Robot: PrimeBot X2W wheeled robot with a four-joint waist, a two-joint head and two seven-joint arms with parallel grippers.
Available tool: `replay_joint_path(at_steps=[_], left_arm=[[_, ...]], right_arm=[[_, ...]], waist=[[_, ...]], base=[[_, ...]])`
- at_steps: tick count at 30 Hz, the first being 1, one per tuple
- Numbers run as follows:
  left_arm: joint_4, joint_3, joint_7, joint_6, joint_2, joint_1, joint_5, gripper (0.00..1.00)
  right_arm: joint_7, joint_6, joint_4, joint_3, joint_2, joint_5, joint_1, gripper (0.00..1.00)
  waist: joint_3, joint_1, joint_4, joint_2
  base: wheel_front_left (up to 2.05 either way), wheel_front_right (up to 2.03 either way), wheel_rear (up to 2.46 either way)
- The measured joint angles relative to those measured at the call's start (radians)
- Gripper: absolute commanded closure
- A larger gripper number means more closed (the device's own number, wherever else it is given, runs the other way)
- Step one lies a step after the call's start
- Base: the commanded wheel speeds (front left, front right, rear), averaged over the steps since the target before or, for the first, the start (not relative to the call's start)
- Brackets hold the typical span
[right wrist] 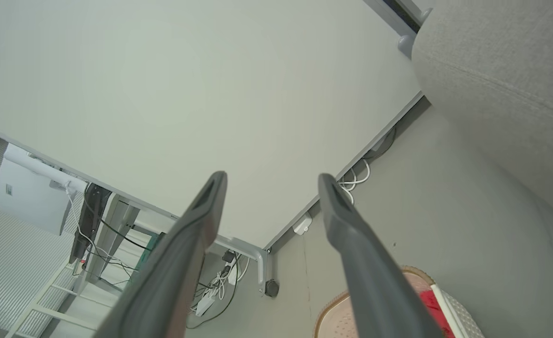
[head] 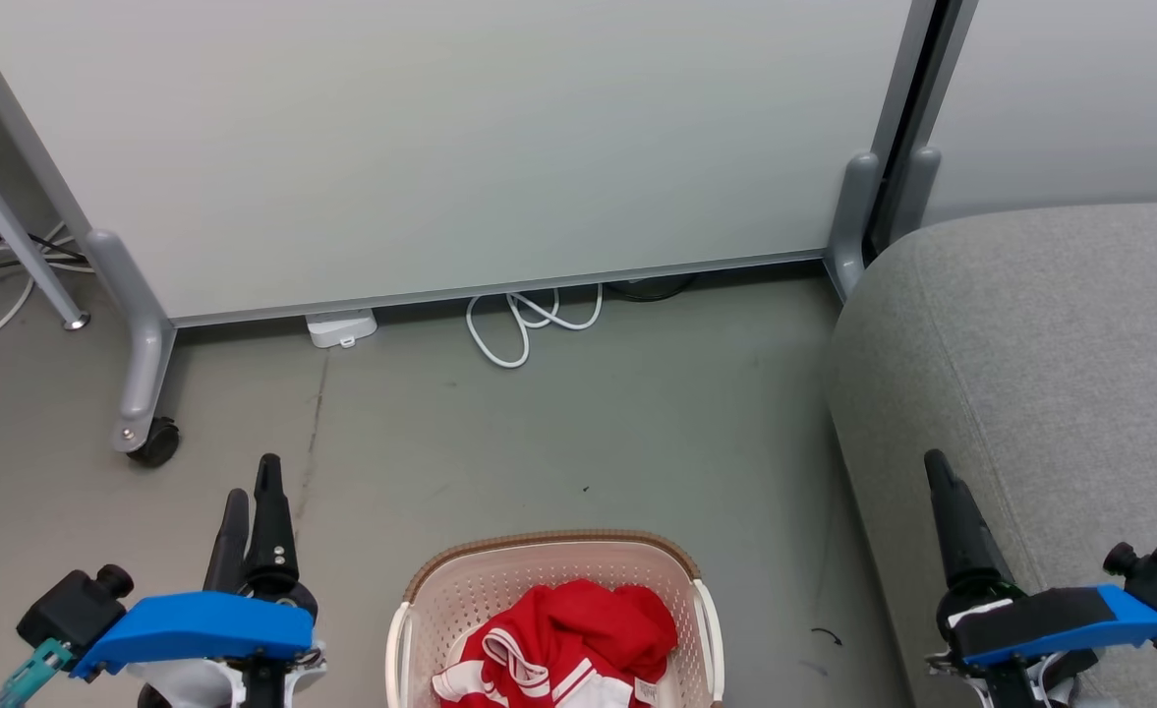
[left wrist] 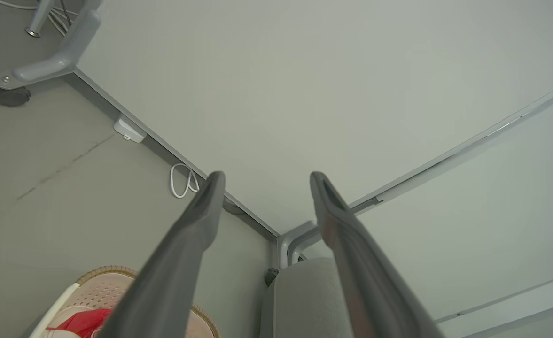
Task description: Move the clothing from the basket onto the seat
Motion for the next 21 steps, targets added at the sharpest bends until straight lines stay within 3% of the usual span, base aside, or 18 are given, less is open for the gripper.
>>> replay_joint_path(at_steps=[21], left_arm=[[0.002,-0.076,-0.069,0.066,0.021,-0.011,0.305,0.00]], right_arm=[[-0.069,0.001,-0.022,0.025,-0.001,-0.317,-0.005,0.00]], waist=[[0.002,0.0000,0.007,0.0000]], base=[[0.00,0.00,0.00]])
